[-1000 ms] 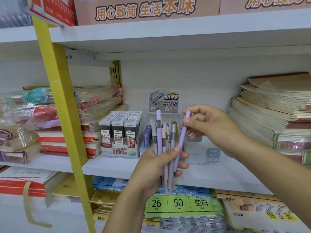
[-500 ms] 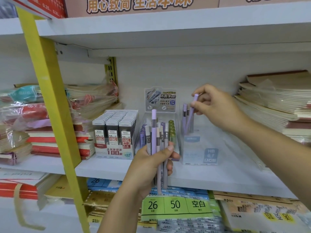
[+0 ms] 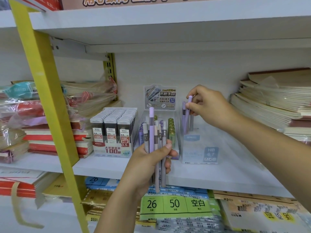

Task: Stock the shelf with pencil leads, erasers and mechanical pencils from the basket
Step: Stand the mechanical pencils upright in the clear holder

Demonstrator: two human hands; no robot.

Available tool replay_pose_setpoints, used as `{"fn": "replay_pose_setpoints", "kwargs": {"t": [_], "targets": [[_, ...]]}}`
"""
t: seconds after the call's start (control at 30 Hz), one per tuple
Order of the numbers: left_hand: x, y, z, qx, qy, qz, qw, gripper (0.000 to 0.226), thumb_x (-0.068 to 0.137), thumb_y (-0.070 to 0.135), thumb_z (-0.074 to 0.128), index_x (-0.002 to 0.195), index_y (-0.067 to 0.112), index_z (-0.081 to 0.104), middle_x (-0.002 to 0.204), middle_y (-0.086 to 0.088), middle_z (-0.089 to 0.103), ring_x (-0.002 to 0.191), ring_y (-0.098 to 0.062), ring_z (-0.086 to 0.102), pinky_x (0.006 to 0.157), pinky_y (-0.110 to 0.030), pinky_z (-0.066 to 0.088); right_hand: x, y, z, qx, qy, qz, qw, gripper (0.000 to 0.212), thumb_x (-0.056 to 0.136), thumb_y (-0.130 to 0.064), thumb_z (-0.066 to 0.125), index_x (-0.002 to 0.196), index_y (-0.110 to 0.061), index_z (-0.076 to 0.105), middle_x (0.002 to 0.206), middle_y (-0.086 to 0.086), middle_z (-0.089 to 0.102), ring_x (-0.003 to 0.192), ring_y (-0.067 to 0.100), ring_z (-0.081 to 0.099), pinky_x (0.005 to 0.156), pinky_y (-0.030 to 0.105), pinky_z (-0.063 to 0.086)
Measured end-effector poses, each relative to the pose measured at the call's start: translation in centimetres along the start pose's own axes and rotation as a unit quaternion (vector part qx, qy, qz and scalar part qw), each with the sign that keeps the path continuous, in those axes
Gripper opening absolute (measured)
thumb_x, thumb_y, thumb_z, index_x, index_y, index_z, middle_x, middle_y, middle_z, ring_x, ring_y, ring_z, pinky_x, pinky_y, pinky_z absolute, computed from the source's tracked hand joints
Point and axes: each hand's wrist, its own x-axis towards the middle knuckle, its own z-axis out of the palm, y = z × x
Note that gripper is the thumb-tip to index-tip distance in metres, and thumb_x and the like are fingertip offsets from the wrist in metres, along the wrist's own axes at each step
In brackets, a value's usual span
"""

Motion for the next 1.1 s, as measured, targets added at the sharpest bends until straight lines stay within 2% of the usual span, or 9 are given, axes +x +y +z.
{"fn": "replay_pose_setpoints", "kwargs": {"t": [0.17,0.3,0.4,0.57,0.7,0.83,0.93,1.03,1.1], "targets": [[-0.1,0.1,0.0,0.0,0.001,-0.001,1.0,0.032,0.08,0.023,0.072,0.106,0.005,0.068,0.082,-0.015,0.073,0.053,-0.017,0.056,0.053,-0.028,0.052,0.3,0.0,0.3,0.001,0.009,0.002,1.0,0.032,0.086,-0.016,0.07,0.091,-0.03,0.042,0.068,0.001,0.068,0.058,0.007,0.065,0.072,0.042,0.058],[-0.1,0.1,0.0,0.0,0.007,-0.002,1.0,0.028,0.084,0.019,0.071,0.107,0.004,0.068,0.081,-0.014,0.073,0.052,-0.016,0.056,0.053,-0.028,0.052,-0.1,-0.2,0.5,0.003,0.005,-0.008,1.0,0.035,0.086,-0.016,0.07,0.083,-0.035,0.041,0.065,0.0,0.068,0.058,0.008,0.066,0.071,0.044,0.058],[-0.1,0.1,0.0,0.003,0.009,-0.003,1.0,0.023,0.087,0.017,0.069,0.107,0.005,0.068,0.081,-0.014,0.073,0.052,-0.016,0.056,0.052,-0.028,0.052,-0.4,-0.3,0.5,-0.001,0.008,-0.009,1.0,0.032,0.086,-0.017,0.069,0.084,-0.034,0.042,0.066,0.0,0.068,0.059,0.008,0.066,0.072,0.044,0.058],[-0.1,0.1,0.1,0.002,0.007,-0.003,1.0,0.029,0.082,0.02,0.072,0.106,0.006,0.068,0.082,-0.014,0.073,0.053,-0.016,0.056,0.053,-0.028,0.052,-0.4,-0.3,0.3,0.003,0.013,-0.009,1.0,0.036,0.086,-0.017,0.07,0.081,-0.038,0.041,0.065,-0.001,0.068,0.059,0.007,0.066,0.071,0.043,0.058],[-0.1,0.1,0.0,0.002,0.009,-0.003,1.0,0.023,0.087,0.016,0.069,0.107,0.004,0.068,0.081,-0.014,0.073,0.052,-0.016,0.056,0.052,-0.028,0.052,-0.2,0.0,0.5,-0.004,-0.001,0.009,1.0,0.035,0.085,-0.015,0.071,0.081,-0.036,0.043,0.065,0.0,0.068,0.056,0.008,0.067,0.067,0.043,0.06],[-0.1,0.1,0.0,0.005,0.009,-0.003,1.0,0.023,0.088,0.016,0.069,0.108,0.004,0.068,0.082,-0.014,0.073,0.053,-0.016,0.056,0.053,-0.029,0.052,-0.2,0.5,1.3,-0.032,-0.044,0.053,0.997,0.024,0.086,-0.012,0.069,0.09,-0.024,0.048,0.071,0.006,0.068,0.062,0.019,0.069,0.067,0.046,0.059],[-0.1,0.1,0.0,0.003,0.013,-0.006,1.0,0.022,0.088,0.015,0.069,0.108,0.004,0.068,0.083,-0.015,0.073,0.053,-0.016,0.056,0.053,-0.029,0.052,-0.4,0.7,1.4,-0.077,-0.066,0.067,0.993,0.023,0.089,-0.013,0.065,0.099,-0.024,0.048,0.077,0.009,0.068,0.069,0.025,0.068,0.071,0.042,0.058],[-0.1,0.2,0.0,0.003,0.013,-0.007,1.0,0.026,0.083,0.02,0.073,0.105,0.006,0.07,0.084,-0.015,0.074,0.054,-0.017,0.057,0.053,-0.03,0.052,-0.8,0.2,0.8,-0.12,-0.01,0.035,0.992,0.016,0.092,-0.017,0.06,0.107,-0.022,0.056,0.083,0.0,0.068,0.076,0.021,0.066,0.073,0.033,0.053],[-0.3,0.3,0.1,0.002,0.007,-0.008,1.0,0.027,0.076,0.024,0.076,0.099,0.01,0.074,0.085,-0.015,0.075,0.055,-0.016,0.059,0.054,-0.029,0.053,-1.8,-0.7,0.2,-0.094,0.04,0.01,0.995,0.014,0.093,-0.018,0.059,0.106,-0.022,0.062,0.082,-0.007,0.066,0.077,0.016,0.065,0.075,0.031,0.051]]}}
